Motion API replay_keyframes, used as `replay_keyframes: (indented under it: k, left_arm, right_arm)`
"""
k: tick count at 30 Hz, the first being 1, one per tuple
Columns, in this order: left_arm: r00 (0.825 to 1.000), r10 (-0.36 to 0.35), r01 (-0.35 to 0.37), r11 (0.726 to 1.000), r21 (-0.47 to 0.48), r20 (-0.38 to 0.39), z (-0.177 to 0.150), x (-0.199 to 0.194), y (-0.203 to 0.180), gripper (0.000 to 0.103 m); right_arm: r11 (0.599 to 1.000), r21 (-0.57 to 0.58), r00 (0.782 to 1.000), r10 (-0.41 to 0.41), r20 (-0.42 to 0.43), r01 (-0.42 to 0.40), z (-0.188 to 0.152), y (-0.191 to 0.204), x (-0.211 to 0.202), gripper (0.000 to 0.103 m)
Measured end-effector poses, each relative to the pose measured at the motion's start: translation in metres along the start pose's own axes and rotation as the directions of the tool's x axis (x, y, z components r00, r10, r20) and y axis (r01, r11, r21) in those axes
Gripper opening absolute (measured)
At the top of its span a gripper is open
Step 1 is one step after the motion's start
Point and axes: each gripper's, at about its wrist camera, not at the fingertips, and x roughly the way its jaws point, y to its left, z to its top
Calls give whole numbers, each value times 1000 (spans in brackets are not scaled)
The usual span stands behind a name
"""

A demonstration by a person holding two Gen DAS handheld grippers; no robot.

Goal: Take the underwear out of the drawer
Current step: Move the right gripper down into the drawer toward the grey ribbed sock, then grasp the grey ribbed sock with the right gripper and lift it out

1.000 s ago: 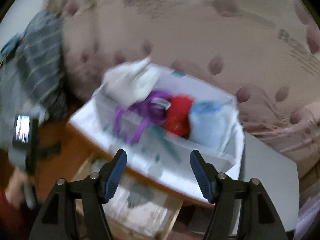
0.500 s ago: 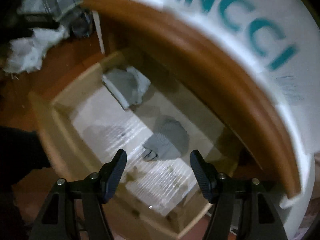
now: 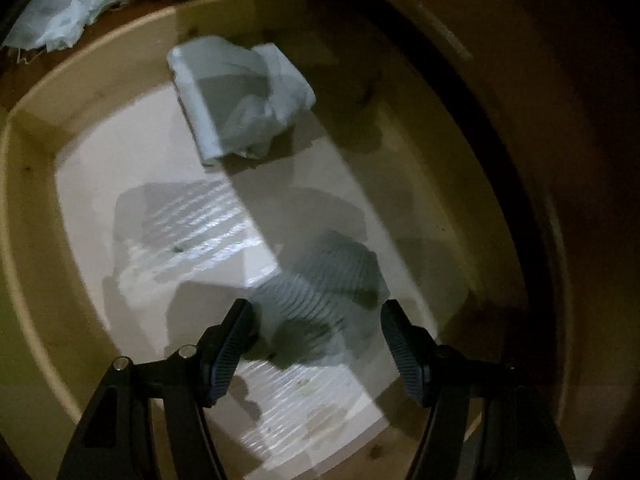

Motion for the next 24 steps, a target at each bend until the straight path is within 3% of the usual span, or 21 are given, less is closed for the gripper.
replay_keyframes:
  k: [9,17,24]
  left_arm:
    - [1000,12,-12,1000,27,-2,-2,3,-7,89]
    - [1000,13,-13,999,40,-3,-3,2,-10,89]
    - [1000,2,-2,999,48,-4,-3,2,-14,89]
  right_arm:
    - [999,-3,998,52,20,-52,-1,-17,44,80]
    - [993,16,991,113,68,-114,-22,-25,60,81]
    - [966,88,970,243,27,-244,-49,-45,78,80]
